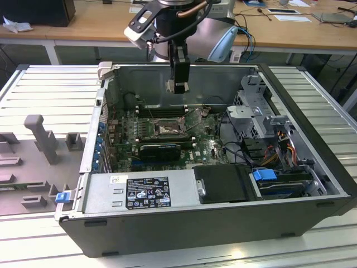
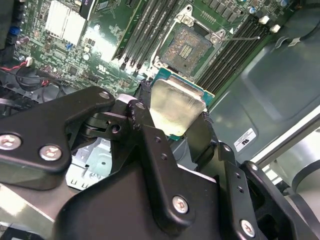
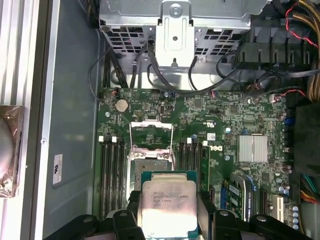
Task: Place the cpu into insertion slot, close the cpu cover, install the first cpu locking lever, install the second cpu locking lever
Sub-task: 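Place the cpu into insertion slot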
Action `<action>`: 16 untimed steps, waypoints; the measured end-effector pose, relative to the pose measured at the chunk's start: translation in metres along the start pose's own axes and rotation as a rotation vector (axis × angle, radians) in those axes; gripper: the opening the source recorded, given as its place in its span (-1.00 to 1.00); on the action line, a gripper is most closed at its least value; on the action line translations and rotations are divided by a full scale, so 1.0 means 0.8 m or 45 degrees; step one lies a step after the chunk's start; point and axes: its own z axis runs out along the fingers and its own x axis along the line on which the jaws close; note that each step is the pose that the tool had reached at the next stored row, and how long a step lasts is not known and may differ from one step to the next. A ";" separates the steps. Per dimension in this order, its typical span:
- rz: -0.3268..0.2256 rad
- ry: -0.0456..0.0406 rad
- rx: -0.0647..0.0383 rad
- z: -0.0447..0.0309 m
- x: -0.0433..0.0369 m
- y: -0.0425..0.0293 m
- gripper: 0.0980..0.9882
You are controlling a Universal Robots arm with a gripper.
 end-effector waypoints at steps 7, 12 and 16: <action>0.003 0.000 0.000 0.0162 0.000 -0.0048 -0.03; 0.011 -0.001 0.000 0.0285 0.000 -0.0060 -0.03; 0.011 -0.001 0.000 0.0342 0.000 -0.0065 -0.03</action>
